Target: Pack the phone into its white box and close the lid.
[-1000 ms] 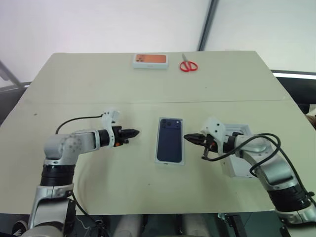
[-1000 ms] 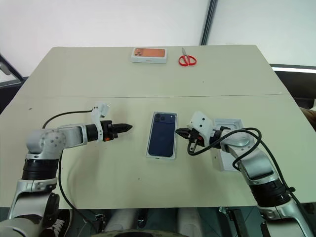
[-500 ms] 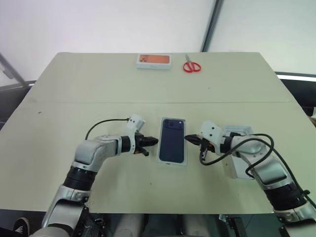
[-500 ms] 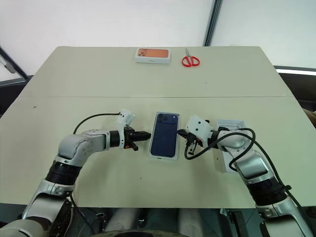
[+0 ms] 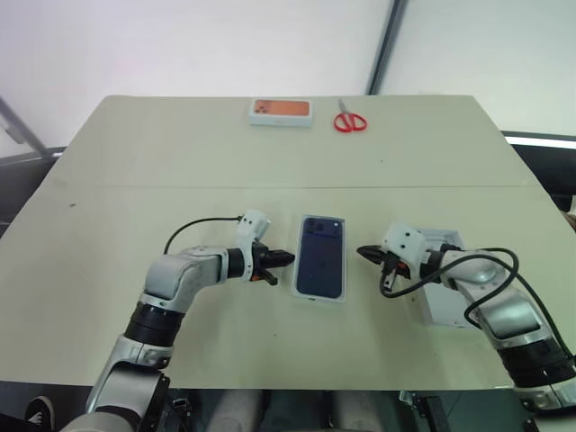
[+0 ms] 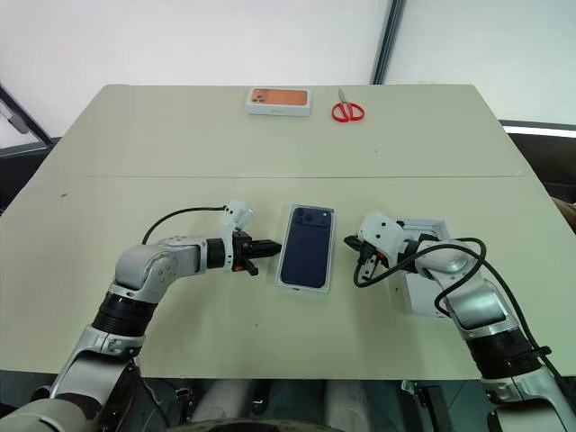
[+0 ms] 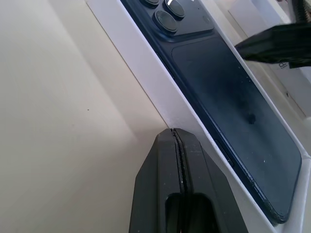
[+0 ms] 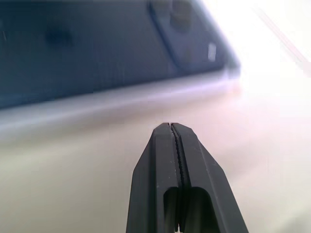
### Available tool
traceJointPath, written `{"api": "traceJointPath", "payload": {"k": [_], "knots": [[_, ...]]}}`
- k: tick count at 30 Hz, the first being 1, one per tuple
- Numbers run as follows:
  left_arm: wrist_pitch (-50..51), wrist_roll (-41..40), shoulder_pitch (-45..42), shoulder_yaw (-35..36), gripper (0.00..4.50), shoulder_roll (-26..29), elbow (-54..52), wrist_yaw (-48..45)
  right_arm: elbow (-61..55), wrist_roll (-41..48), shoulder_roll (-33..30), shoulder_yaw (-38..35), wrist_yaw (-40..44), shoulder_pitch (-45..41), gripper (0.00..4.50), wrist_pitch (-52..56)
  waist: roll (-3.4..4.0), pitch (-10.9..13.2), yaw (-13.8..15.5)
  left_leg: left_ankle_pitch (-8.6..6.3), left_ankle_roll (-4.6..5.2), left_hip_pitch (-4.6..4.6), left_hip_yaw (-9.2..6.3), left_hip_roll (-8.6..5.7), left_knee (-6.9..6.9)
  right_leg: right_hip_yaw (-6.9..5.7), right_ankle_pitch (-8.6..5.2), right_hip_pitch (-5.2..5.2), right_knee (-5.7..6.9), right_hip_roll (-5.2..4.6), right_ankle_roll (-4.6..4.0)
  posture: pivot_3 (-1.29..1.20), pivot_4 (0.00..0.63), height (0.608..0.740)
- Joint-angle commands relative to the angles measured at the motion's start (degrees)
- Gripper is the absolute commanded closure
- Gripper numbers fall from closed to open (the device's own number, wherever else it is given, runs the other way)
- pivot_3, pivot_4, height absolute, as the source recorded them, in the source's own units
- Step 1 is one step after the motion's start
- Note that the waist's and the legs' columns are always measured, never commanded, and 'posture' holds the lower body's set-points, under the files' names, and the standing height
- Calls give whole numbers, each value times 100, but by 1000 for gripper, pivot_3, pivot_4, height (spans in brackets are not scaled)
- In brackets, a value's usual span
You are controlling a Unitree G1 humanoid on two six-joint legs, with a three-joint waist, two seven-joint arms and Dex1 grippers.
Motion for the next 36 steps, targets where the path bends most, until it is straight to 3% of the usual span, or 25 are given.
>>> {"api": "traceJointPath", "payload": {"k": [1,22,31,36], "knots": [[46,58,-84,-263,4465,-232,53,-40,-283,-66,-50,180,168,59,4500,-27,0,-1,0,0,0,0,0,0,1,0,0,1,0,0,0,0,150,740],[-126,415,-417,-623,4465,-995,328,-347,-158,-95,-197,-168,285,121,4500,-229,0,0,4,-1,2,2,-6,-4,10,-7,0,15,-1,-1,1,0,150,740],[-413,600,-375,-342,4465,-574,311,-516,-790,315,-441,-700,455,384,4500,305,1,0,-4,-1,2,1,-6,-2,9,-7,0,11,-1,0,1,0,150,740],[-862,532,-354,-45,4465,66,340,-1126,-1375,527,-748,-1126,476,899,4500,766,2,0,-20,-1,2,0,-4,5,1,-6,0,1,-1,5,0,0,150,740]]}}
